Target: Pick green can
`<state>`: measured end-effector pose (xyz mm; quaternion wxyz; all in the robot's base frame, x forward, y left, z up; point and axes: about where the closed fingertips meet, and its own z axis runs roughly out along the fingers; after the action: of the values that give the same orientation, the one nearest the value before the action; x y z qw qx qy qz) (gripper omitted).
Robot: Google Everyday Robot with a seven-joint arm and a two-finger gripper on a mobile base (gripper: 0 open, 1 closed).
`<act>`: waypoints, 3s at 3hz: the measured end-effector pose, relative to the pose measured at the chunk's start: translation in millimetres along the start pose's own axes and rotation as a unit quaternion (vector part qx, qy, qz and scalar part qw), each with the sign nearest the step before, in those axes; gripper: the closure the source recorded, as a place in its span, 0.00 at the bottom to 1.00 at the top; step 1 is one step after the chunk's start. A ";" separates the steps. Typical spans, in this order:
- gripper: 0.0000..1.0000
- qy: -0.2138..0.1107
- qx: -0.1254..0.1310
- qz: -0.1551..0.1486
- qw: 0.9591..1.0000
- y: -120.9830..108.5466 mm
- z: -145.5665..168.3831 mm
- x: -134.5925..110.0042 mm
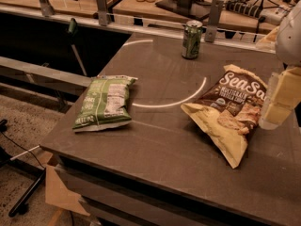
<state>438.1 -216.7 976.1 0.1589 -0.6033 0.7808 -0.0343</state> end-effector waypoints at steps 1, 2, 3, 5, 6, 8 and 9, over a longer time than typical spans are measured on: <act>0.00 0.000 0.000 0.000 1.000 -0.1 -0.1 0.0; 0.00 -0.043 0.014 0.023 0.999 -10.7 -3.4 9.0; 0.00 -0.119 0.046 0.061 0.990 -46.0 -7.4 37.8; 0.00 -0.225 0.095 0.107 0.964 -113.6 -2.0 64.9; 0.00 -0.221 0.094 0.106 0.965 -111.4 -2.4 64.6; 0.00 -0.226 0.129 0.139 0.956 -129.2 46.1 36.1; 0.00 -0.253 0.147 0.174 0.940 -150.9 80.8 8.8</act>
Offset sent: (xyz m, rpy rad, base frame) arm 0.0212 -0.0370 0.0085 0.2511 -0.1068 -0.0791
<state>600.1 -254.6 934.8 0.4417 -0.4166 0.7939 0.0334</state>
